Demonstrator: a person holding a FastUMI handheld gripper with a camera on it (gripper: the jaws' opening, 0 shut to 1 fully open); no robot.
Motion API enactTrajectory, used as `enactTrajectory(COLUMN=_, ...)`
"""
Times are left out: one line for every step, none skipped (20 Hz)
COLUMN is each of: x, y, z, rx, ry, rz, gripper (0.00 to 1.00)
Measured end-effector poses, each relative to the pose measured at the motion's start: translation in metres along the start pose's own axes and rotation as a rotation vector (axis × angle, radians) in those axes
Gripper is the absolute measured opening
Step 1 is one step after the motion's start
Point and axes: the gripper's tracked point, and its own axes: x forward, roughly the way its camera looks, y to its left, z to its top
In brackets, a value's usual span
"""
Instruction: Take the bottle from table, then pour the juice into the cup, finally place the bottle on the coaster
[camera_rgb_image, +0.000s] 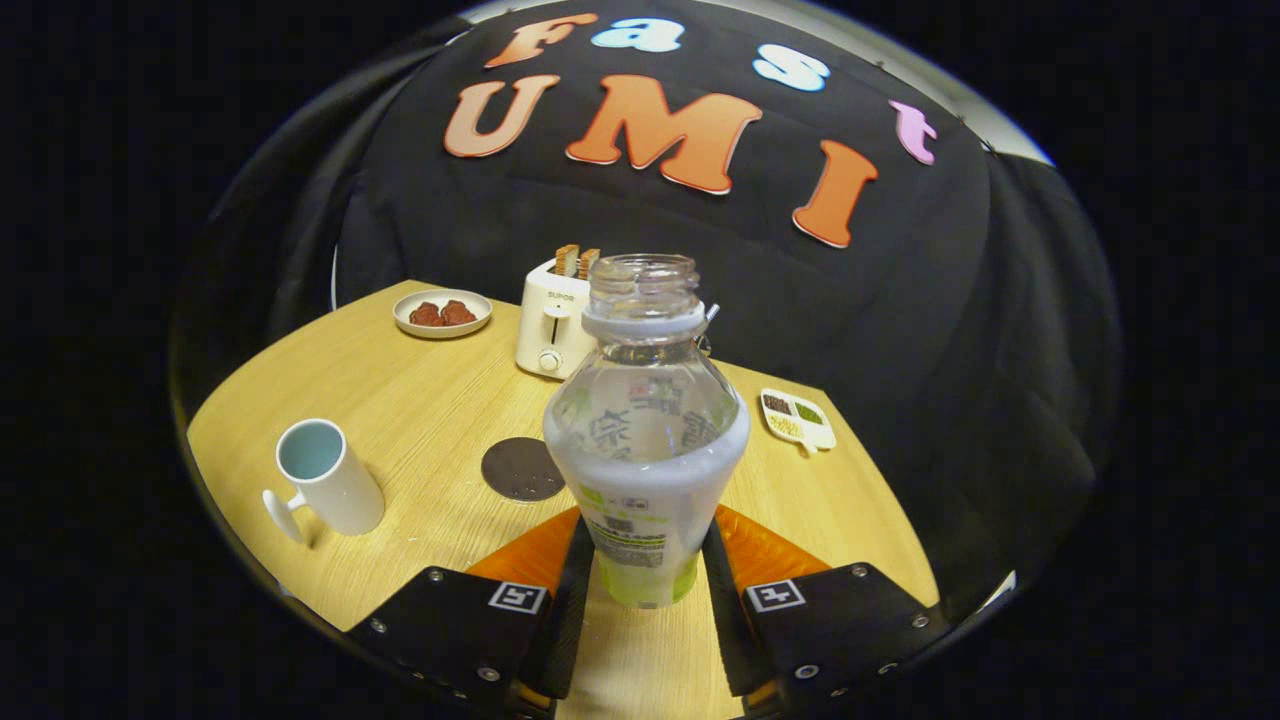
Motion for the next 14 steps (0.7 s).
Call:
enactTrajectory(x=-0.004, y=0.004, z=0.007, rx=-0.055, ry=-0.010, rz=-0.007, gripper=0.57)
enactTrajectory(x=-0.004, y=0.009, z=0.014, rx=-0.101, ry=-0.025, rz=-0.005, gripper=0.57)
enactTrajectory(x=-0.004, y=0.015, z=0.020, rx=-0.136, ry=-0.030, rz=-0.002, gripper=0.56)
enactTrajectory(x=-0.004, y=0.020, z=0.021, rx=-0.163, ry=-0.029, rz=0.004, gripper=0.57)
enactTrajectory(x=-0.004, y=0.027, z=0.023, rx=-0.188, ry=-0.030, rz=0.011, gripper=0.57)
enactTrajectory(x=-0.002, y=0.034, z=0.028, rx=-0.215, ry=-0.037, rz=0.017, gripper=0.57)
enactTrajectory(x=-0.001, y=0.039, z=0.032, rx=-0.250, ry=-0.041, rz=0.021, gripper=0.56)
enactTrajectory(x=0.002, y=0.044, z=0.035, rx=-0.288, ry=-0.045, rz=0.020, gripper=0.57)
enactTrajectory(x=0.004, y=0.048, z=0.038, rx=-0.326, ry=-0.049, rz=0.017, gripper=0.57)
enactTrajectory(x=0.006, y=0.053, z=0.040, rx=-0.364, ry=-0.054, rz=0.013, gripper=0.57)
enactTrajectory(x=0.005, y=0.056, z=0.044, rx=-0.401, ry=-0.059, rz=0.009, gripper=0.57)
enactTrajectory(x=0.007, y=0.061, z=0.045, rx=-0.439, ry=-0.065, rz=0.008, gripper=0.57)
enactTrajectory(x=0.009, y=0.065, z=0.047, rx=-0.479, ry=-0.070, rz=0.007, gripper=0.57)
enactTrajectory(x=0.011, y=0.069, z=0.048, rx=-0.520, ry=-0.074, rz=0.005, gripper=0.57)
